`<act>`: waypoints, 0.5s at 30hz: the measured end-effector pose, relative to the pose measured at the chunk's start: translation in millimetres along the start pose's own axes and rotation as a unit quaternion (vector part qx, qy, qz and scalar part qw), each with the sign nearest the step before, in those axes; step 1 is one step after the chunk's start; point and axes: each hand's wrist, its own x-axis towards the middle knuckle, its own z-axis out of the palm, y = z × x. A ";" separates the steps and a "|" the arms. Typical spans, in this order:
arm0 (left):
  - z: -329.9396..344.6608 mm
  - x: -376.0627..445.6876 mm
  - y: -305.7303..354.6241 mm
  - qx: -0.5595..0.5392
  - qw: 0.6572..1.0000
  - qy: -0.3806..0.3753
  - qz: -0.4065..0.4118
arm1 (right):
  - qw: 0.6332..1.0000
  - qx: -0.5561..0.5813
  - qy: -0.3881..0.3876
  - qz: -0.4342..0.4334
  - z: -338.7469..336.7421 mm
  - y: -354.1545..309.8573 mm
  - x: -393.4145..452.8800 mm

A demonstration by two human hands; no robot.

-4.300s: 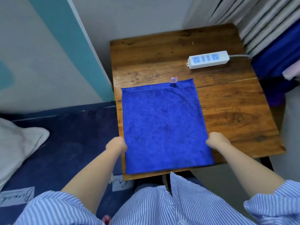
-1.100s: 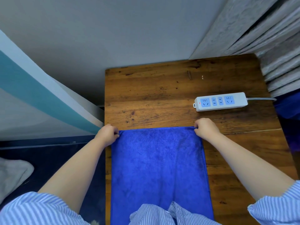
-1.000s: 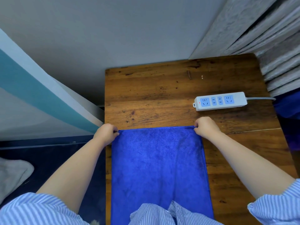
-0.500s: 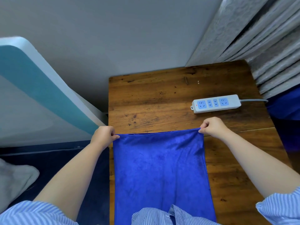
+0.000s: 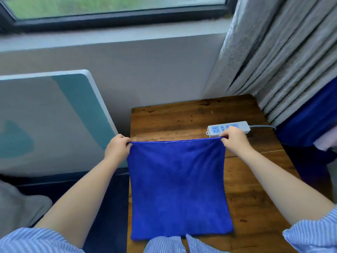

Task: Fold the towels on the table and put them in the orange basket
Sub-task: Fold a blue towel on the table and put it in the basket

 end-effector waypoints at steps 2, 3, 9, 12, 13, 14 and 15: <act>-22.8 -5.7 7.0 -0.055 0.996 0.065 -0.006 | 0.993 0.042 0.107 -0.023 -18.6 -11.2 -13.9; -35.5 -10.1 11.6 -0.069 0.993 0.096 0.003 | 0.985 0.063 0.156 -0.030 -29.5 -17.3 -22.5; -97.5 -32.2 33.8 -0.161 0.946 0.276 0.051 | 0.948 0.116 0.292 -0.047 -84.3 -46.2 -53.4; -121.4 -46.4 50.7 -0.204 0.915 0.346 0.045 | 0.926 0.150 0.345 -0.024 -110.4 -65.9 -66.0; -129.0 -50.9 54.8 -0.211 0.906 0.363 0.048 | 0.914 0.170 0.367 -0.025 -119.9 -72.2 -71.1; -138.2 -55.3 57.8 -0.212 0.897 0.385 0.059 | 0.896 0.192 0.398 -0.036 -131.0 -76.8 -77.0; -146.3 -58.7 59.2 -0.206 0.886 0.408 0.077 | 0.876 0.208 0.432 -0.050 -140.7 -80.2 -81.9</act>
